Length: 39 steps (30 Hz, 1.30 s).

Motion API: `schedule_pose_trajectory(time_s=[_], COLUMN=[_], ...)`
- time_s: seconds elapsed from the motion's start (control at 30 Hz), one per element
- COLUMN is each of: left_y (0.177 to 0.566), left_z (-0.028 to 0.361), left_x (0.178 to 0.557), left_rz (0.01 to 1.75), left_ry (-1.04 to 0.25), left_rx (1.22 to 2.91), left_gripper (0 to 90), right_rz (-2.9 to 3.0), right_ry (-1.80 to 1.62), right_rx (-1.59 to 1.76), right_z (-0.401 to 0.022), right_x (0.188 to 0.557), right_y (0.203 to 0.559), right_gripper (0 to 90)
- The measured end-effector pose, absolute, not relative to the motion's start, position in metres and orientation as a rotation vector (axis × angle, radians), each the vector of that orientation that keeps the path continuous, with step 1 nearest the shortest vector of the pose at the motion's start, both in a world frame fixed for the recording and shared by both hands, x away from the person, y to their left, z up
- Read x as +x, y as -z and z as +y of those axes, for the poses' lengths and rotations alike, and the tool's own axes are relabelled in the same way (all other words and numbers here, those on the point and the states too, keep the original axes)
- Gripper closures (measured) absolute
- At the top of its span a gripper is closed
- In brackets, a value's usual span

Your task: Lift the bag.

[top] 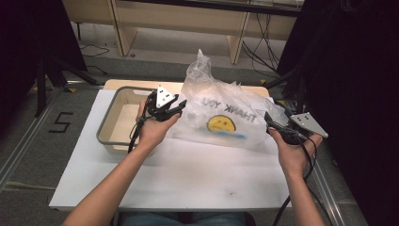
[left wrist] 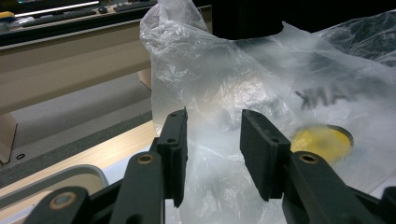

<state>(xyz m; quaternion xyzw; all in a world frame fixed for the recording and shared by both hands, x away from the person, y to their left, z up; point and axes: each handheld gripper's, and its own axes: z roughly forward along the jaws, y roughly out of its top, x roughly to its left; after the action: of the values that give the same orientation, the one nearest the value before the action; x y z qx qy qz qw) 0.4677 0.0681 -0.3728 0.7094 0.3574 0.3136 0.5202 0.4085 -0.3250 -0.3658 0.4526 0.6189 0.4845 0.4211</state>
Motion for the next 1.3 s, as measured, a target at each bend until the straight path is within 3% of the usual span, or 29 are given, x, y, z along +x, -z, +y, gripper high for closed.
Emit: schedule_pose_trajectory(time_s=[0.63,1.3], left_y=[0.374,0.380], left_z=[0.068,0.081], left_x=[0.467,0.435], left_rz=[0.852,0.823], left_ry=[-0.750,-0.658], left_rx=[1.711,1.803], left_gripper=[61.4,49.6], right_rz=[1.481,1.661], right_ry=[-1.314,-1.264], right_rx=[1.100,1.070], right_z=[-0.327,-0.339], right_x=[0.407,0.373], right_y=[0.339,0.369], right_gripper=[27.2,27.0])
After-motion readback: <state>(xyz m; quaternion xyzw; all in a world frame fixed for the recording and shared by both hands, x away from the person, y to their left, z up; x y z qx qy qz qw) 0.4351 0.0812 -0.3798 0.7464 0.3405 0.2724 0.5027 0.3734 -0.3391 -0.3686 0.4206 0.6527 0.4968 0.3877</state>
